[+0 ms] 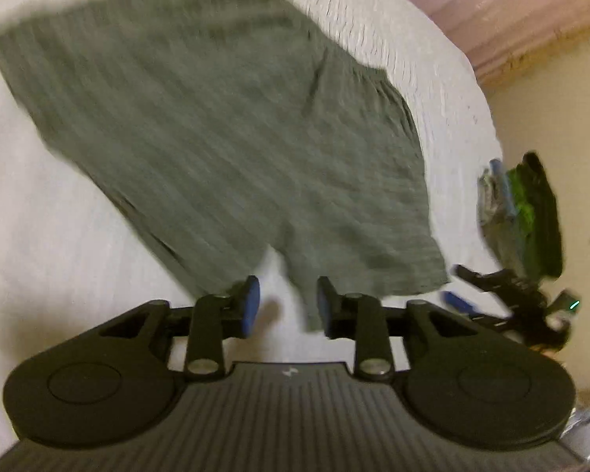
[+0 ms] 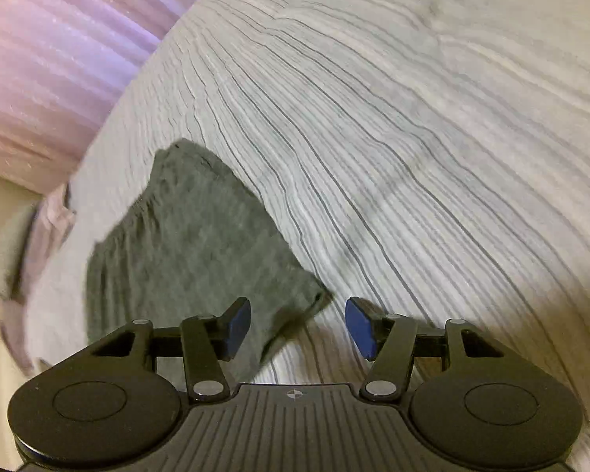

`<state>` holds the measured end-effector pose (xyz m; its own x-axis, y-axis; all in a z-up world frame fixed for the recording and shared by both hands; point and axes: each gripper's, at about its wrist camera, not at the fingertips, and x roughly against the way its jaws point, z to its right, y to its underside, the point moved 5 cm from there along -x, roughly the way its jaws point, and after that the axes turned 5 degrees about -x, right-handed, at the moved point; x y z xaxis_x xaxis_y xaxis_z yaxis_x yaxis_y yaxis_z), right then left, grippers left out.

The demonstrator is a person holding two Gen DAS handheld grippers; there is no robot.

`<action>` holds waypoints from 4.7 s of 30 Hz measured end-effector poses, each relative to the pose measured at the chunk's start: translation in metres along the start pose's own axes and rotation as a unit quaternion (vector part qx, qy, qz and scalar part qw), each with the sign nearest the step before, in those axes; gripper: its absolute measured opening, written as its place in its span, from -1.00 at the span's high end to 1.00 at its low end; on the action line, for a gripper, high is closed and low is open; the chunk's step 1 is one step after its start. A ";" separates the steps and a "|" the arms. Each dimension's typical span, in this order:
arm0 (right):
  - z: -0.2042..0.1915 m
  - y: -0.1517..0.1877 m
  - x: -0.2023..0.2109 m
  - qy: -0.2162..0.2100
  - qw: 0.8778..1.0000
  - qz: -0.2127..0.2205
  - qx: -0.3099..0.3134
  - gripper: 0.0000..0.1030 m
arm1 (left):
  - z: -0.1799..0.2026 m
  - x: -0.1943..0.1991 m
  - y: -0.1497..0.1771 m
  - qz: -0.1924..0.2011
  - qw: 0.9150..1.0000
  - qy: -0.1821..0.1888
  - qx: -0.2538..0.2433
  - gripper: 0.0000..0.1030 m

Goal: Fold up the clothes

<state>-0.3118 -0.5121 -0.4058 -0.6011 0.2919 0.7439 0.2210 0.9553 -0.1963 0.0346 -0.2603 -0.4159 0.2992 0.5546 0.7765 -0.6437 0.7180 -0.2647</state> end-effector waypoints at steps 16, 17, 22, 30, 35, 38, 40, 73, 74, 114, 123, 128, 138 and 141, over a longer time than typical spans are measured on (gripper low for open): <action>-0.025 0.001 -0.019 0.144 0.966 -0.009 0.213 0.94 | 0.010 -0.008 0.011 -0.035 0.997 -0.053 -0.047 1.00; -0.034 0.005 -0.015 0.170 0.956 0.008 0.239 0.59 | 0.018 -0.005 0.010 -0.041 0.994 -0.063 -0.074 0.94; -0.080 0.030 0.000 0.093 0.943 0.042 0.316 -0.34 | 0.044 0.013 -0.006 0.050 0.990 -0.070 -0.109 0.85; -0.055 0.095 -0.037 0.179 0.899 -0.050 0.397 -0.34 | 0.044 -0.020 0.032 -0.024 0.979 -0.168 -0.116 0.83; -0.039 0.117 0.010 0.207 0.906 -0.122 0.348 -0.34 | 0.059 0.022 0.068 -0.088 0.965 -0.219 -0.116 0.83; -0.039 0.126 0.045 0.195 0.918 -0.158 0.305 -0.35 | 0.077 0.061 0.080 -0.087 0.950 -0.262 -0.144 0.72; -0.050 0.130 0.068 0.174 0.926 -0.168 0.291 -0.44 | 0.092 0.087 0.079 -0.073 0.944 -0.281 -0.154 0.61; -0.214 0.273 0.170 0.144 0.957 -0.017 0.253 -0.97 | 0.096 0.266 0.038 0.027 0.915 -0.248 -0.317 -0.02; -0.215 0.277 0.171 0.146 0.957 -0.015 0.250 -0.97 | 0.095 0.267 0.038 0.026 0.914 -0.245 -0.321 -0.02; -0.241 0.322 0.164 0.182 0.947 -0.020 0.264 -0.97 | 0.072 0.280 0.039 0.003 0.915 -0.210 -0.345 -0.16; -0.238 0.297 0.149 0.178 0.944 -0.036 0.276 -0.97 | 0.079 0.261 0.025 -0.002 0.916 -0.225 -0.331 -0.16; -0.234 0.273 0.136 0.172 0.943 -0.051 0.281 -0.97 | 0.085 0.243 0.010 -0.008 0.918 -0.239 -0.315 -0.16; -0.198 0.218 0.099 0.169 0.947 -0.101 0.256 -0.97 | 0.096 0.184 -0.015 -0.037 0.921 -0.263 -0.284 -0.19; -0.180 0.202 0.085 0.173 0.946 -0.117 0.246 -0.97 | 0.095 0.160 -0.021 -0.051 0.921 -0.272 -0.275 -0.19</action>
<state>-0.1794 -0.3025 -0.2674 -0.2831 0.1184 0.9517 -0.3236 0.9224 -0.2110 0.0294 -0.2266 -0.2319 -0.1550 0.2877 0.9451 -0.1335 0.9418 -0.3086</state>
